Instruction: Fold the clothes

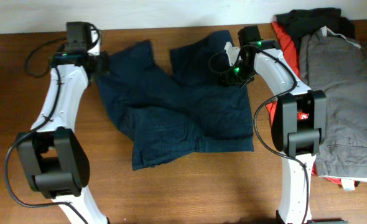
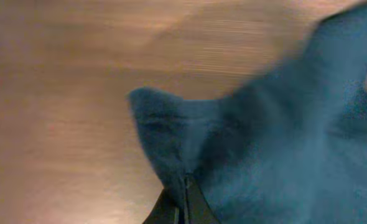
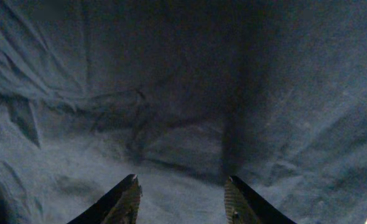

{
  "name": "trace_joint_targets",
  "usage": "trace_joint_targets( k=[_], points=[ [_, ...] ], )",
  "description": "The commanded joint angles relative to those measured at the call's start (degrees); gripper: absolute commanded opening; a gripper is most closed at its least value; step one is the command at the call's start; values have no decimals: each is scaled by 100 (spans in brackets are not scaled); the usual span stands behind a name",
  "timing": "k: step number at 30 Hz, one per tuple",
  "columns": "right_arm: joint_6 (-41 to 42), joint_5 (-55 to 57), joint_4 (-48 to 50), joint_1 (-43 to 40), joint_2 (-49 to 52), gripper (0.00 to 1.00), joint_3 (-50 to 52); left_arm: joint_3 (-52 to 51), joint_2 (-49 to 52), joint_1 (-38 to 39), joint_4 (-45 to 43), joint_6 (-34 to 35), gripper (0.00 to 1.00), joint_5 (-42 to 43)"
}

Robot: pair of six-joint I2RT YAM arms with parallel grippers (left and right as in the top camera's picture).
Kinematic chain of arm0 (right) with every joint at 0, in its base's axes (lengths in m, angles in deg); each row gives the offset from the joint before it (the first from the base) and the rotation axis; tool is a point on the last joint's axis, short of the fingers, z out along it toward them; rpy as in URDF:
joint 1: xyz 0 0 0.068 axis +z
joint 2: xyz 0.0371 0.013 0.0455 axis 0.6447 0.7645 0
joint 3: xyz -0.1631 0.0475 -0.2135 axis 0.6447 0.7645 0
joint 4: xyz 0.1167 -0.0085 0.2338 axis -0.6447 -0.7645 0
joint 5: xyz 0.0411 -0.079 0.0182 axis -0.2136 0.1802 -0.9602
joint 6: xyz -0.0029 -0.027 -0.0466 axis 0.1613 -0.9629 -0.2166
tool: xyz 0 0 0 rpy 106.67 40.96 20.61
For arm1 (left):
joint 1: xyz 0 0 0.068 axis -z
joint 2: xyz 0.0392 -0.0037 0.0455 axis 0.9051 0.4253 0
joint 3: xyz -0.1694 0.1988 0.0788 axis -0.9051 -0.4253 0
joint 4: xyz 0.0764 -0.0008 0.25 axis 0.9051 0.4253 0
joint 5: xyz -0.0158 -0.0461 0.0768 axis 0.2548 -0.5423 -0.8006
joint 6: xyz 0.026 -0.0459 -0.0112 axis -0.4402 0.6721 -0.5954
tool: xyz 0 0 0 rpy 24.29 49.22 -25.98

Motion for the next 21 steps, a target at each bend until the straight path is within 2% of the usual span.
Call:
trace_joint_targets(
  k=[1,5,6,7,8,11,15,18,21],
  points=[
    [-13,-48,-13,-7,-236,49,-70,101,-151,-352,7,428,1,-564],
    [-13,-50,-13,-7,-236,49,-70,101,-151,-669,-55,525,1,-562],
    [-13,-48,-13,-7,-236,48,-70,101,-151,-739,-83,546,6,-557],
    [-13,-50,-13,-7,-236,49,-70,101,-151,-789,-109,546,34,-553],
    [-13,-50,-13,-7,-236,49,-70,101,-151,-850,-166,544,99,-542],
    [-13,-52,-15,-7,-236,49,-70,107,-175,-885,-133,490,99,-262],
    [-13,-52,-48,-7,-236,49,-70,175,-361,-859,448,391,99,741],
    [-15,-50,-87,-9,-236,49,-70,195,-632,-798,1327,389,99,1840],
    [-15,-50,-63,-9,-236,50,-70,195,-719,-675,2269,343,99,2273]
  ],
)
